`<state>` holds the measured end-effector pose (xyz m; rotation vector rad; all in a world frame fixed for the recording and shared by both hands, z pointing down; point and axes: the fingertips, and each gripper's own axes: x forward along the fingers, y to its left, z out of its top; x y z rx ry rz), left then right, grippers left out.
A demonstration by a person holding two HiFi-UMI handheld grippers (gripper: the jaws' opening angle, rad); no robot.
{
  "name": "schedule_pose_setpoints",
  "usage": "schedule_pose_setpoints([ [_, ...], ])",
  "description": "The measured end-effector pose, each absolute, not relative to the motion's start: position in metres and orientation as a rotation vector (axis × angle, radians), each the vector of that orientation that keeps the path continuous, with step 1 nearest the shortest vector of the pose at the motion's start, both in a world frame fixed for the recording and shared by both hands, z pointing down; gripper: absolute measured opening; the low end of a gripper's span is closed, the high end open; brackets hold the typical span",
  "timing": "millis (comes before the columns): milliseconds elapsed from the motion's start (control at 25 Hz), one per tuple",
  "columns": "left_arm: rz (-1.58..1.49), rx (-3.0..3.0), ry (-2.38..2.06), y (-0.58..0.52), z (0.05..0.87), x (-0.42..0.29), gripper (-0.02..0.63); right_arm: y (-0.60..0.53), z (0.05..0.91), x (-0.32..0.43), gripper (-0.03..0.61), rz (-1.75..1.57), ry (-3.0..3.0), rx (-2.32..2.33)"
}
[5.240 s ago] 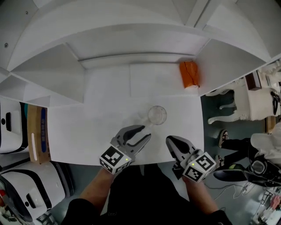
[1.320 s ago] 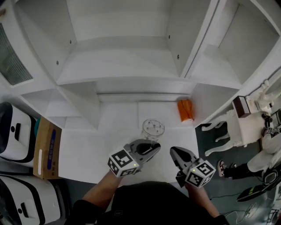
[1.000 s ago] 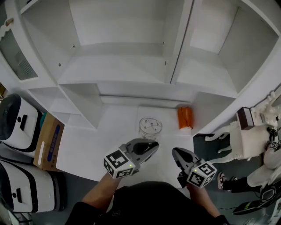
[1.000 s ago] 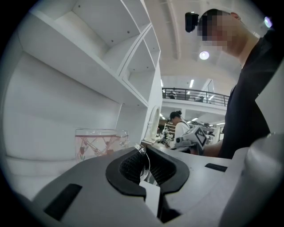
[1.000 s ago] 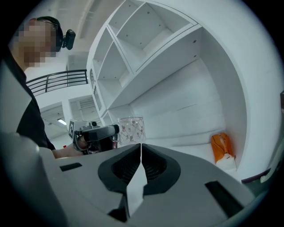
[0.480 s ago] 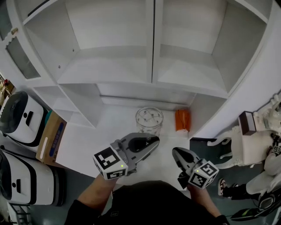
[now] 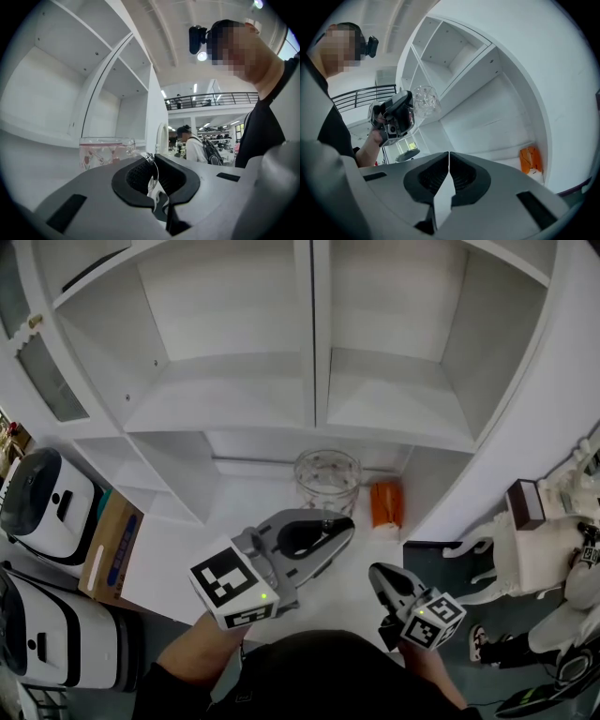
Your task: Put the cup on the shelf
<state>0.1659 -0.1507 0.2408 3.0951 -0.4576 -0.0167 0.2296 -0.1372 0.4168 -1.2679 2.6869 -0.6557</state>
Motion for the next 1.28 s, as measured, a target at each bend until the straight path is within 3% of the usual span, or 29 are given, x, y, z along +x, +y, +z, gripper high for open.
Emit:
schedule_pose_setpoints([
  [480,-0.042,3.119,-0.428,-0.145,0.197,0.172,0.021,-0.136,0.358,0.248,0.017,-0.418,2.710,-1.383],
  [1280,-0.084,3.215,-0.449,-0.178,0.140,0.195,0.021,-0.132,0.355,0.216,0.017,-0.425,2.777,-1.348],
])
